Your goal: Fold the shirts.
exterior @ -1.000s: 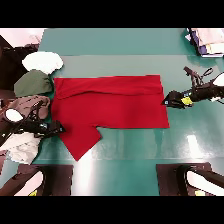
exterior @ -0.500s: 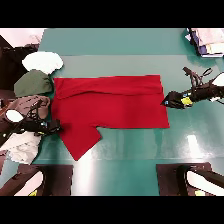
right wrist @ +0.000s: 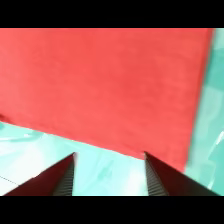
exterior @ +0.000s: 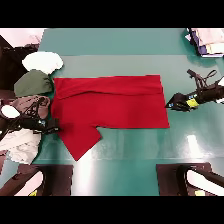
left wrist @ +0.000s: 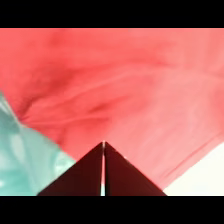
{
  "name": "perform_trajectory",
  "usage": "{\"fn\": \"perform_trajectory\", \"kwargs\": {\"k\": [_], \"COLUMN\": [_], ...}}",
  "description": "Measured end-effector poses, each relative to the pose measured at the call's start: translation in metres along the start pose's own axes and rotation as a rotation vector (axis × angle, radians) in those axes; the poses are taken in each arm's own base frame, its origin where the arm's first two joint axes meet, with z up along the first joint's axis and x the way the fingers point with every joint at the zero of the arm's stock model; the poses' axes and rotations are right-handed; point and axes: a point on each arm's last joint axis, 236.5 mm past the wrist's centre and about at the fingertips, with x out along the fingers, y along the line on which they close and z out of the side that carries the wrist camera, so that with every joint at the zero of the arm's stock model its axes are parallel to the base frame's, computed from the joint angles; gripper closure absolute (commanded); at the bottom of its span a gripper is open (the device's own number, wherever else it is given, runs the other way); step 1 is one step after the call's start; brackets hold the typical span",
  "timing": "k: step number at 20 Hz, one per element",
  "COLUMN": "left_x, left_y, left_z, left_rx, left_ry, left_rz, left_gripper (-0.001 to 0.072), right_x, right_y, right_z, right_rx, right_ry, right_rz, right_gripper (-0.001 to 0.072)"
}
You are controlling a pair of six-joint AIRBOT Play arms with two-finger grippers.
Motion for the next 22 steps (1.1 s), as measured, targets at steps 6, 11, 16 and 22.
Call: {"fn": "perform_trajectory", "kwargs": {"k": [6,11,16,22], "left_x": [-0.006,-0.007,-0.007,-0.007], "left_y": [-0.006,-0.016,-0.019,-0.018], "left_z": [-0.011,-0.011,-0.014,-0.017], "left_rx": [0.037,0.030,0.028,0.032], "left_ry": [0.056,0.056,0.070,0.080], "left_rz": [-0.015,-0.056,-0.070,-0.066], "left_gripper": [0.0681,0.0681,0.0681,0.0166], "right_x": [0.021,0.057,0.079,0.071], "right_y": [-0.056,-0.071,-0.059,-0.071], "right_z": [-0.030,-0.045,-0.039,-0.035], "right_rx": [0.149,0.213,0.200,0.175], "right_ry": [0.044,0.102,0.097,0.052], "right_rz": [0.012,0.067,0.109,0.064], "right_gripper": [0.0211,0.0273,0.0701,0.0703]}}
